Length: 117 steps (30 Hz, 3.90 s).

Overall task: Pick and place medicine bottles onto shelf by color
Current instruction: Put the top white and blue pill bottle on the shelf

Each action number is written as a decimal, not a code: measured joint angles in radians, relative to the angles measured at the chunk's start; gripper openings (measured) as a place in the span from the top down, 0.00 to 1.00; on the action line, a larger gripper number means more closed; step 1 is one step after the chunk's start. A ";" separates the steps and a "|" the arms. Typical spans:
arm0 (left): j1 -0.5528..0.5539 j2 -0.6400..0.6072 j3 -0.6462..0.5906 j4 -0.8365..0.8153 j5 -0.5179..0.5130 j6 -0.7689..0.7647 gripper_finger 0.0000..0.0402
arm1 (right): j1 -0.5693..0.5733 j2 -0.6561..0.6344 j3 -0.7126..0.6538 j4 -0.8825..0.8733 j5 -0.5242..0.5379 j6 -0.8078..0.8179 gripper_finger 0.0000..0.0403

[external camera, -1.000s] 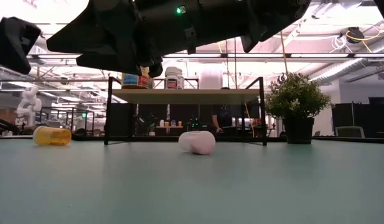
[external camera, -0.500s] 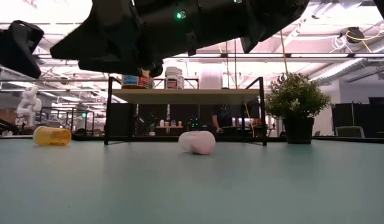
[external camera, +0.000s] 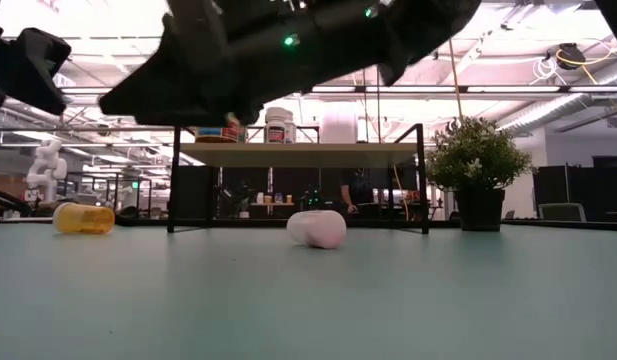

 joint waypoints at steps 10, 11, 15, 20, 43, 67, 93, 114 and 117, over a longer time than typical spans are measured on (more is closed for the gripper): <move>0.152 0.043 0.008 0.119 0.013 0.128 0.42 | -0.004 -0.110 -0.134 -0.059 -0.067 -0.046 0.40; 0.169 0.041 0.015 0.119 0.023 0.146 0.42 | -0.009 -0.114 -0.162 -0.013 -0.084 -0.046 0.40; 0.240 0.036 0.050 0.100 0.102 0.154 0.42 | -0.024 -0.165 -0.318 0.143 -0.134 -0.049 0.40; 0.296 0.035 0.135 -0.118 0.274 0.026 0.42 | -0.056 -0.199 -0.497 0.370 -0.131 -0.047 0.40; 0.246 0.035 0.221 -0.794 0.700 -0.414 0.42 | -0.155 -0.237 -0.607 0.476 -0.349 -0.107 0.40; 0.303 0.035 0.206 -0.756 0.739 -0.427 0.59 | -0.077 -0.237 -0.607 0.503 -0.368 0.047 0.40; 0.965 0.819 1.606 -1.060 0.562 0.578 0.58 | 0.040 -0.504 -0.806 0.105 0.087 0.175 0.47; 1.291 0.990 1.740 -0.888 0.609 0.813 0.58 | -0.074 -0.648 -1.126 0.442 0.062 0.204 0.47; 1.249 0.990 1.740 -0.912 0.612 0.817 0.58 | -0.081 -0.648 -1.126 0.457 0.029 0.209 0.47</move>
